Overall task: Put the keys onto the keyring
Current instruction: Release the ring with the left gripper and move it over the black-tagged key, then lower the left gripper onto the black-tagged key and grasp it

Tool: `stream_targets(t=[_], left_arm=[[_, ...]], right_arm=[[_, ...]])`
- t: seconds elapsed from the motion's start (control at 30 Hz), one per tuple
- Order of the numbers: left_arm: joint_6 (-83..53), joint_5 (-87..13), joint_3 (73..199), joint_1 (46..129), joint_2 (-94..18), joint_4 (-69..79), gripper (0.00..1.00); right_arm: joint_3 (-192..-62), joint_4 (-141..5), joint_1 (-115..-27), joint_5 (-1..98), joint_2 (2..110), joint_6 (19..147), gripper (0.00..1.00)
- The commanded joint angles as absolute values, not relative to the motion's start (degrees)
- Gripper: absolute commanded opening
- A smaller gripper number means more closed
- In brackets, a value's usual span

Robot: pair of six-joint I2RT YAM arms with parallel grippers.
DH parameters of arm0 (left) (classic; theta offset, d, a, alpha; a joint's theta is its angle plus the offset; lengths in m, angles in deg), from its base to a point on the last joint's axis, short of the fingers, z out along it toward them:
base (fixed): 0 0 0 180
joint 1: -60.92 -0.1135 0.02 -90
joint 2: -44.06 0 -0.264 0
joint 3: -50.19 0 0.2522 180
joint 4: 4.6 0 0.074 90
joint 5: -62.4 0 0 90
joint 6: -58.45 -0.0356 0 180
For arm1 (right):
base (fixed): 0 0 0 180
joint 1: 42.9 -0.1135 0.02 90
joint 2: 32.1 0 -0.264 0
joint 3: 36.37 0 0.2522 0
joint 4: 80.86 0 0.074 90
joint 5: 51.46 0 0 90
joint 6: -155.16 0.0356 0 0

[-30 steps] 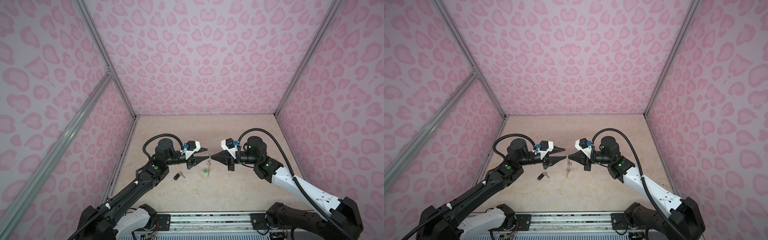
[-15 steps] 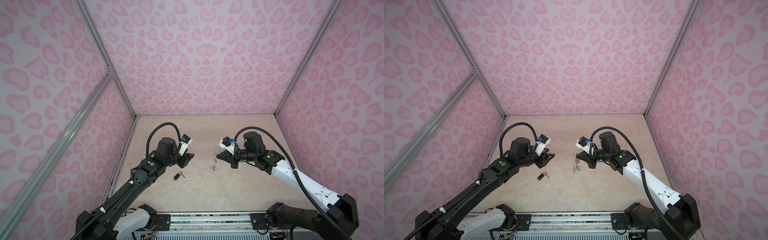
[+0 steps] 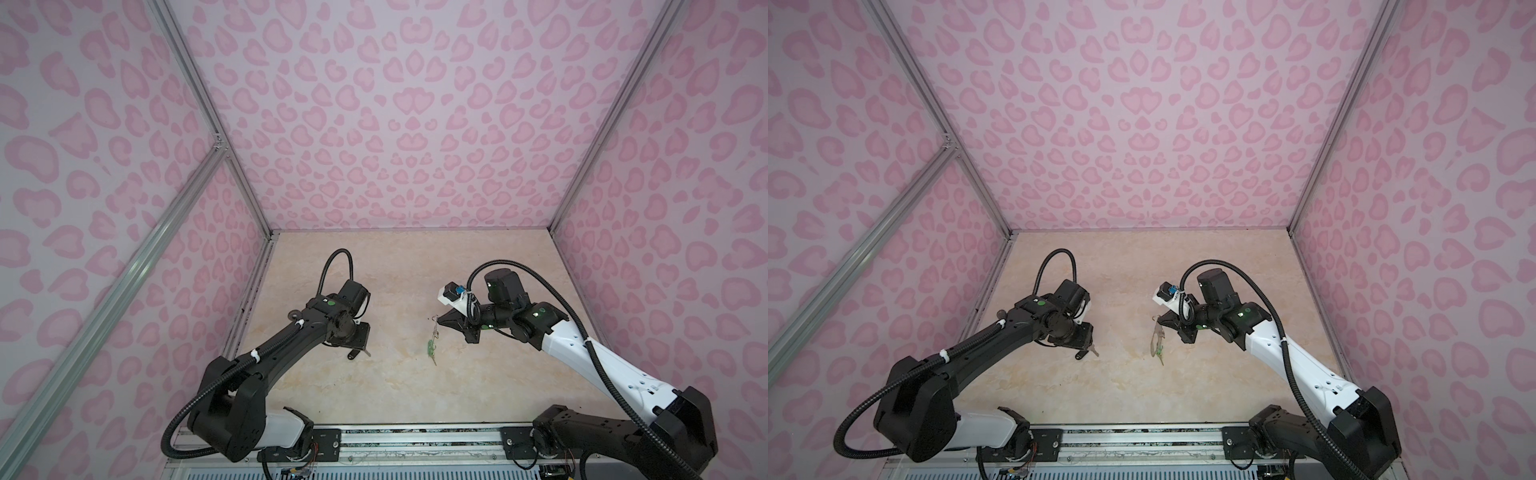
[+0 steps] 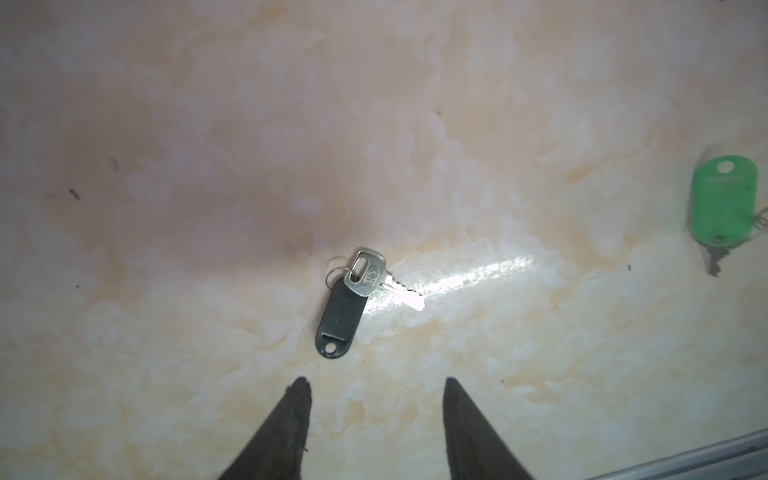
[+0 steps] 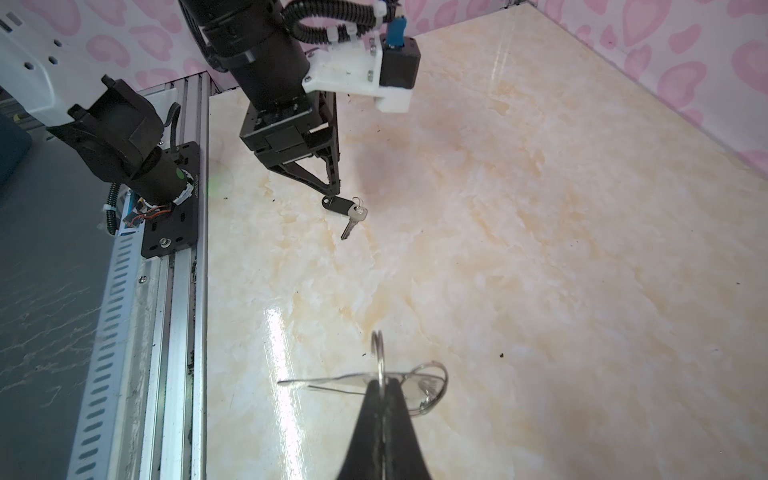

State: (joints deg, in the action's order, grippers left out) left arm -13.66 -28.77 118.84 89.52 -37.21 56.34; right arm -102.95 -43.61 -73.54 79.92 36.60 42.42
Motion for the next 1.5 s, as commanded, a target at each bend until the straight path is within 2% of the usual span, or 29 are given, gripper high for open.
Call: stream_targets(t=[0.0, 0.33, 0.57, 0.8, 1.03, 1.23, 1.47], left_arm=[[-8.06, -28.04, 119.65, 89.48, -40.53, 61.23, 0.55], [-5.51, -30.42, 119.84, 89.41, -47.3, 57.16, 0.63], [-4.96, -29.83, 118.76, 89.4, -49.98, 54.25, 0.65], [-5.79, -40.43, 120.18, 89.75, -51.36, 51.77, 0.65], [-7.91, -47.51, 122.89, 89.75, -47.03, 52.25, 0.63], [-11.46, -37.46, 125.82, 87.83, -45.97, 58.36, 0.63], [-9.67, -35.92, 119.93, 86.37, -47.07, 56.62, 0.65]], right_arm=[[-102.61, -45.37, -74.66, 79.5, 36.32, 42.57, 0.0], [-101.25, -45.22, -75.41, 78.7, 35.97, 42.48, 0.0], [-101.48, -44.52, -75.52, 78.61, 36.26, 41.82, 0.0], [-103.28, -42.15, -75.56, 77.56, 37.07, 41.18, 0.0], [-103.95, -42.62, -76.19, 76.61, 38.01, 41.84, 0.0], [-105.2, -42.53, -77.83, 74.86, 39.54, 42.18, 0.0], [-105.11, -41.96, -79.16, 73.19, 39.71, 41.78, 0.0]])
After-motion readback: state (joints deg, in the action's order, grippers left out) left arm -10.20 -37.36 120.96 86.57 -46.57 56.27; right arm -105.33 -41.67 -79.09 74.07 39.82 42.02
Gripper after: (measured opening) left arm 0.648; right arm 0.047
